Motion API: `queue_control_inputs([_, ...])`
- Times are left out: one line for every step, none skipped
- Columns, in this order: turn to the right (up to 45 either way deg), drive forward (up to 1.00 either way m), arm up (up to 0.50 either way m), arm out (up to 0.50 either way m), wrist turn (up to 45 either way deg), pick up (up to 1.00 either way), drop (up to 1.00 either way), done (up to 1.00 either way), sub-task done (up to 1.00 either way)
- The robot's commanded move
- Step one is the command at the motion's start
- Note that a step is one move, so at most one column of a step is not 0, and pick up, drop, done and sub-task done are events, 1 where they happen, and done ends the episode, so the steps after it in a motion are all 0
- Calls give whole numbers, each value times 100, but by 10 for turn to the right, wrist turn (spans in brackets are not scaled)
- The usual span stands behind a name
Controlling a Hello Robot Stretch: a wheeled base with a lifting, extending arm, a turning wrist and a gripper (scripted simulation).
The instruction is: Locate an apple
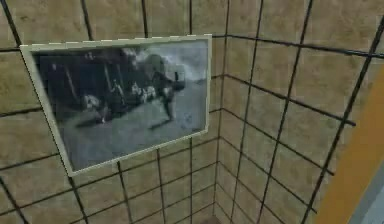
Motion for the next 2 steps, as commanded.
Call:
queue_control_inputs([450,0,0,0,0,0,0,0,0])
queue_control_inputs([450,0,0,0,0,0,0,0,0])
